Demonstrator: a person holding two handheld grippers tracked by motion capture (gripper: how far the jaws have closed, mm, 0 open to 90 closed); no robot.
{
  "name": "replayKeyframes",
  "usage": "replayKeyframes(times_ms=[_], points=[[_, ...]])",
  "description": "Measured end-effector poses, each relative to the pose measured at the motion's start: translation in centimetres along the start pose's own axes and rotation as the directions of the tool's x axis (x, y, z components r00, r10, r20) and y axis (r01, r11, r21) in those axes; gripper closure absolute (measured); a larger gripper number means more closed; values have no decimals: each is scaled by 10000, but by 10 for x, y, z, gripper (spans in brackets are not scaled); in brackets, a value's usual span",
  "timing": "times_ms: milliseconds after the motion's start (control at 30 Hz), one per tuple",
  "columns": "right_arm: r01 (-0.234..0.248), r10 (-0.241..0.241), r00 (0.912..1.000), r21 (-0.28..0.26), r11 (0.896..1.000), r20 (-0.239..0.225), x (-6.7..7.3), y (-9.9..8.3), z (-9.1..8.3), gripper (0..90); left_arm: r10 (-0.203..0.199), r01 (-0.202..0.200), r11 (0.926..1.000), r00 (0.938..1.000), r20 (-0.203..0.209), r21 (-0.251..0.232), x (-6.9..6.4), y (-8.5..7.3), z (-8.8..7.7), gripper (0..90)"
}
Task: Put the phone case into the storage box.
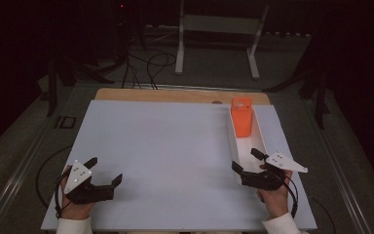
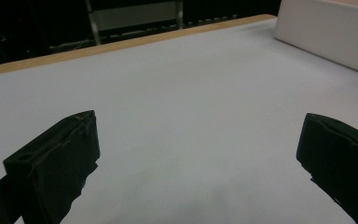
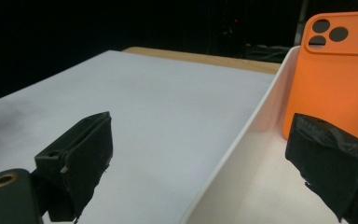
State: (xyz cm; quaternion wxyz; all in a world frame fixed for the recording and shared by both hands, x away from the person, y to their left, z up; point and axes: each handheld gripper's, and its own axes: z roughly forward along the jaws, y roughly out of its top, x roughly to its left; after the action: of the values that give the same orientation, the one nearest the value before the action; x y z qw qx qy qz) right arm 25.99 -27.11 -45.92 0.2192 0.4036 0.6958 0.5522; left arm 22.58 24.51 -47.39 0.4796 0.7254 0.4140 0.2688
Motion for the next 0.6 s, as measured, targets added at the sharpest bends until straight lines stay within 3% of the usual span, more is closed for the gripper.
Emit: replayKeyframes(times_ms=[200, 600], points=[[223, -228, 9996, -320, 9992, -151, 2, -5, -9, 75, 33, -31, 9999, 9999, 162, -122, 0, 0, 1, 0], [449, -456, 9988, -428, 9981, -168, 3, -15, -13, 75, 328, -316, 9991, 9985, 433, -283, -4, 0, -3, 0]])
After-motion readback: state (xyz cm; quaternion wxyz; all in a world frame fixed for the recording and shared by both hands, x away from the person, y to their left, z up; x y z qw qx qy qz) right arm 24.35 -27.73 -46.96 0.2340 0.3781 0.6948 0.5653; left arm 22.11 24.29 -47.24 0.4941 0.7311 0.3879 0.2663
